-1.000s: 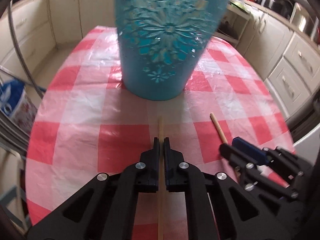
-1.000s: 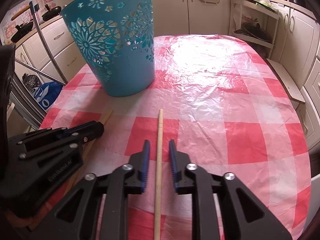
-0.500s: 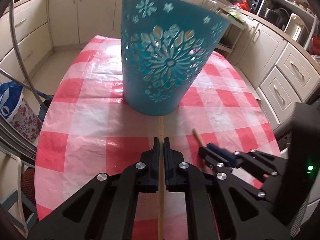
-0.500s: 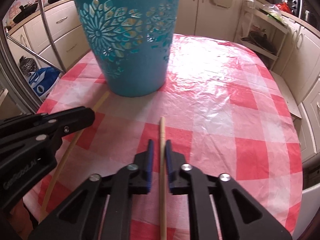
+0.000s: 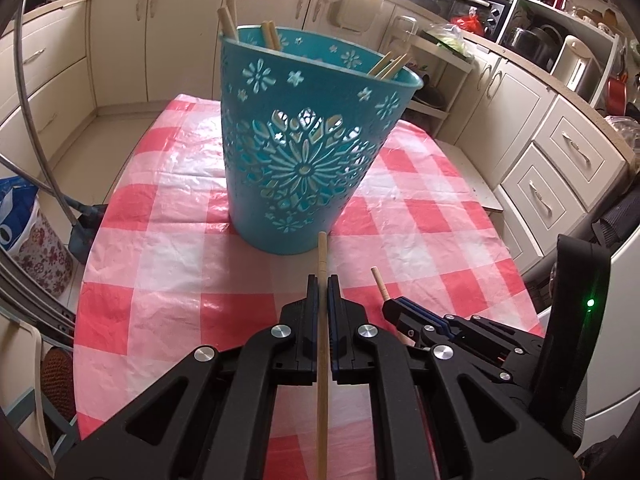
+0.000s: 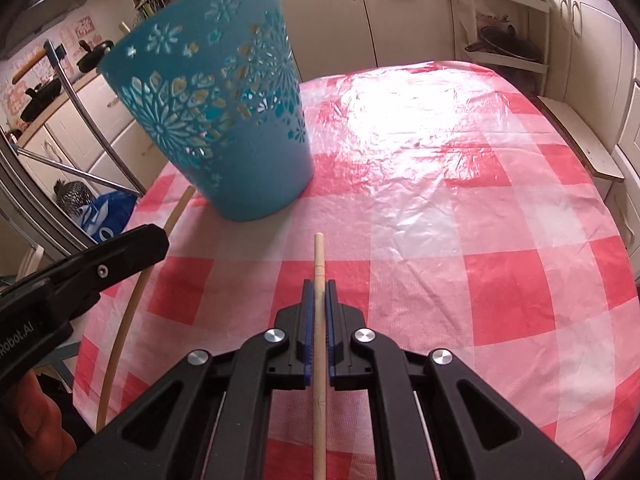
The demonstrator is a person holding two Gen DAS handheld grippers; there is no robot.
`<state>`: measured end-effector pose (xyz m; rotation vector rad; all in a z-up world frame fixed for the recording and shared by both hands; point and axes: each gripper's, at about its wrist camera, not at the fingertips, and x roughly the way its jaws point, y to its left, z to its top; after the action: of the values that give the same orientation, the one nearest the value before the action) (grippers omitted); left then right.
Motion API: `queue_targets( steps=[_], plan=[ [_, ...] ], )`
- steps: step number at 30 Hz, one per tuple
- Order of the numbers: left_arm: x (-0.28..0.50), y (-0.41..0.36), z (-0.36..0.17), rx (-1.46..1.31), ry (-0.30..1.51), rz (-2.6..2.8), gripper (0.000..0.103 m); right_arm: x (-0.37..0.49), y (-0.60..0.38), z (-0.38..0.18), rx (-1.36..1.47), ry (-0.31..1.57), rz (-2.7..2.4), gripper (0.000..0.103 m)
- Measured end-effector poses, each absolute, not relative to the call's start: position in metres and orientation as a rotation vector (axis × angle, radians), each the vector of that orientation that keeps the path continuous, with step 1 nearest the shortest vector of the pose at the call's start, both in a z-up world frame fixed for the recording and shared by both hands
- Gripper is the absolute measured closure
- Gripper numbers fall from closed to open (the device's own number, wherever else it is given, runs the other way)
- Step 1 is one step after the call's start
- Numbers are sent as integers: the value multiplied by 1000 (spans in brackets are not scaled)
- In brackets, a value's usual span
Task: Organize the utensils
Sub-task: 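Hold the stick in the right tool while the left tool grasps another stick, then lift the stick in the left tool over the bin rim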
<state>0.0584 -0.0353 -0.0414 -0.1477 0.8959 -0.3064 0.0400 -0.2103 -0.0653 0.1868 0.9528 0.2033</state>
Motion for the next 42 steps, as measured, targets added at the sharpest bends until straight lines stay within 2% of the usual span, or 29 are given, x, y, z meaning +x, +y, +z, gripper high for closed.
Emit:
queue_targets(
  steps=[42],
  plan=[
    [51, -38, 2, -187, 777, -367, 99, 42, -237, -75, 295, 946, 240, 97]
  ],
)
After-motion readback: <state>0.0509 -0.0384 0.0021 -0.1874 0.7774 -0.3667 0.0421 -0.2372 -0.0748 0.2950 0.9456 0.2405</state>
